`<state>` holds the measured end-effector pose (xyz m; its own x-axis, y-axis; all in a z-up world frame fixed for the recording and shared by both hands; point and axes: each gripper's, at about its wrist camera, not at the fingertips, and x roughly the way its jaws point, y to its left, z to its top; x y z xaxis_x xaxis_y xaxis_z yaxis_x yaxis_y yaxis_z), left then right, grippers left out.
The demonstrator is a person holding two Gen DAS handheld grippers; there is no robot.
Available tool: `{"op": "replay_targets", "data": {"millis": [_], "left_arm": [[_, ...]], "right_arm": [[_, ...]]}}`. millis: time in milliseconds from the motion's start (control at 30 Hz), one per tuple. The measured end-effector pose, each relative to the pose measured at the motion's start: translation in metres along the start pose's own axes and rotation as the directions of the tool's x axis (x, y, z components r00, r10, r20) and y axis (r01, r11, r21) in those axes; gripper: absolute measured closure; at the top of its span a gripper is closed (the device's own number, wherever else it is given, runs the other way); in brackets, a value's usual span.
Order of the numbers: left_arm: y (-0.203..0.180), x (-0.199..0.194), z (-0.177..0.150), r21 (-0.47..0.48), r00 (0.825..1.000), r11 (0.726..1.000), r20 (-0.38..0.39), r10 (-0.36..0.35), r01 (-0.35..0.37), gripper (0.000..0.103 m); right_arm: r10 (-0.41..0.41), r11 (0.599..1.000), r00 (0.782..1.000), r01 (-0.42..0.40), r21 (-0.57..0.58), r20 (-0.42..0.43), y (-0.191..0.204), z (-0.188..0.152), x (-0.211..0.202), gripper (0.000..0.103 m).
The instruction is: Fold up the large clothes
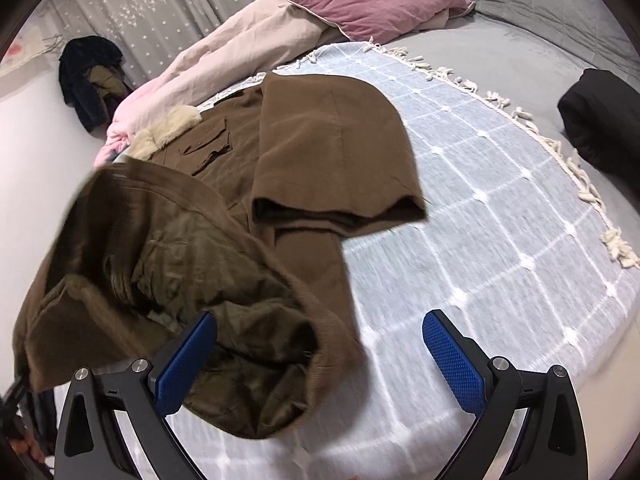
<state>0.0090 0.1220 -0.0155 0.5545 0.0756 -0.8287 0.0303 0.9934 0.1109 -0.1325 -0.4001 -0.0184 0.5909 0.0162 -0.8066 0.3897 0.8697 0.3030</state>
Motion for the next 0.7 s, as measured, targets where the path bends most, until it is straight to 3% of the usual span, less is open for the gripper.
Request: {"op": "replay_targets", "data": {"millis": [67, 133, 233, 333, 433, 567, 633, 700], "left_arm": [[0.009, 0.015, -0.011, -0.009, 0.998, 1.000, -0.061, -0.009, 0.008, 0.081], [0.013, 0.023, -0.027, 0.008, 0.995, 1.000, -0.095, 0.010, -0.010, 0.066], [0.015, 0.016, -0.043, 0.060, 0.997, 0.997, -0.064, 0.044, -0.041, 0.047], [0.023, -0.001, -0.050, 0.062, 1.000, 0.998, 0.001, 0.005, -0.005, 0.034], [0.042, -0.014, -0.048, -0.008, 0.996, 0.996, 0.025, -0.085, 0.085, 0.031], [0.066, -0.020, -0.044, -0.117, 0.976, 0.969, 0.038, -0.215, 0.218, 0.030], [0.070, -0.023, -0.042, -0.143, 0.966, 0.955, 0.053, -0.255, 0.260, 0.028], [0.072, -0.025, -0.039, -0.172, 0.949, 0.934, 0.080, -0.304, 0.314, 0.025]], "right_arm": [[0.014, 1.000, 1.000, -0.014, -0.005, 0.001, -0.006, -0.006, -0.005, 0.000], [0.049, 0.999, 0.999, -0.049, -0.002, -0.005, -0.015, -0.011, -0.009, 0.000], [0.109, 0.994, 0.994, -0.108, 0.011, -0.026, -0.026, -0.017, -0.010, 0.000], [0.179, 0.984, 0.982, -0.178, 0.024, -0.058, -0.032, -0.022, -0.008, 0.000], [0.266, 0.964, 0.963, -0.263, 0.047, -0.045, -0.035, -0.023, -0.015, 0.000], [0.426, 0.902, 0.905, -0.426, 0.068, 0.023, -0.034, -0.018, -0.033, 0.000], [0.428, 0.901, 0.903, -0.429, 0.060, 0.026, -0.028, -0.015, -0.033, 0.000], [0.377, 0.925, 0.926, -0.376, 0.054, -0.008, -0.021, -0.015, -0.024, 0.000]]}}
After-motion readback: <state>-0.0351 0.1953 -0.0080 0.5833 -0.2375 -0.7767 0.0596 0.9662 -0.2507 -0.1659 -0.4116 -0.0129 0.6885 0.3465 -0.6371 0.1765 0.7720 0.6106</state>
